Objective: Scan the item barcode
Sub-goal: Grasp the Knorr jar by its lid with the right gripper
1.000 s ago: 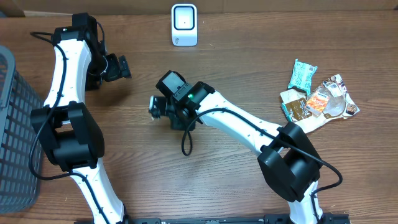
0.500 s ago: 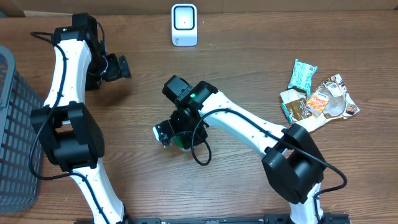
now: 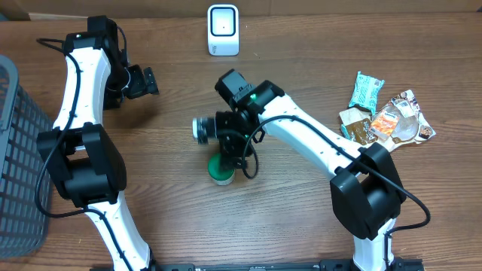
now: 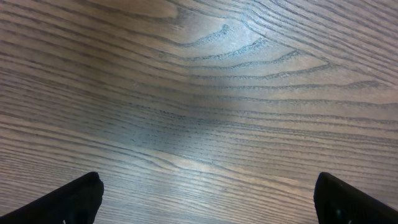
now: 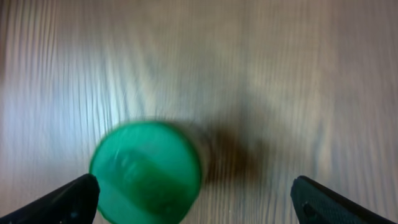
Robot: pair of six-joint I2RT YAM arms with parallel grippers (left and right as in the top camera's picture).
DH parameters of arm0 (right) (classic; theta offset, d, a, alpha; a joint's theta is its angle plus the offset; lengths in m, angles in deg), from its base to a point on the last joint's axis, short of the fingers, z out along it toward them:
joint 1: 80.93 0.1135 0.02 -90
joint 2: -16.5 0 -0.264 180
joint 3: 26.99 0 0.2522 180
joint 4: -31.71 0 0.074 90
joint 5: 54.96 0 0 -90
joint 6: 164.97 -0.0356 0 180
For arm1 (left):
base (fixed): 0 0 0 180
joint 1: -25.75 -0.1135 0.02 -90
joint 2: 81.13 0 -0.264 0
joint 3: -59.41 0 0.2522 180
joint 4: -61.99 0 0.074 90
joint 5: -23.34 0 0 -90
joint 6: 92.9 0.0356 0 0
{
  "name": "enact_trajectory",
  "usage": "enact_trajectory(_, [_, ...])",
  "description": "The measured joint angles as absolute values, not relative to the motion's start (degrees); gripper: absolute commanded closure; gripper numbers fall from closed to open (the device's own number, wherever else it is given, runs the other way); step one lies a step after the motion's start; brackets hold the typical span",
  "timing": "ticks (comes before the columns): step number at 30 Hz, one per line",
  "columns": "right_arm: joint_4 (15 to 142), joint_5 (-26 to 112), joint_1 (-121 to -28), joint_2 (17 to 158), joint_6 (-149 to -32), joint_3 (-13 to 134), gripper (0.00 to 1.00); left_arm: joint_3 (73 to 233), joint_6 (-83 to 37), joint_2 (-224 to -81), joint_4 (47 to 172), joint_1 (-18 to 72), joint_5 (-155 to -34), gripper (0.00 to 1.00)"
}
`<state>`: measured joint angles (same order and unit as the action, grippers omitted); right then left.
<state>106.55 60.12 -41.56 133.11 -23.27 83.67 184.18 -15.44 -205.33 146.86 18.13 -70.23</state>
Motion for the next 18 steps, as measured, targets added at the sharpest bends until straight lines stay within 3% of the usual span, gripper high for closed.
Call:
enact_trajectory(5, [106.75,61.02,-42.19,132.65,-56.17,91.24,0.00,184.18,-15.44,-205.33,146.88,18.13,-70.23,0.00])
enact_trajectory(11, [108.39,65.35,-41.84,131.63,-75.29,91.91,0.00,184.18,-15.44,-205.33,146.88,18.13,-70.23,0.00])
enact_trajectory(18, [116.98,44.19,-39.96,131.63,-108.21,91.67,0.00,184.18,-15.44,-205.33,146.88,18.13,-70.23,0.00])
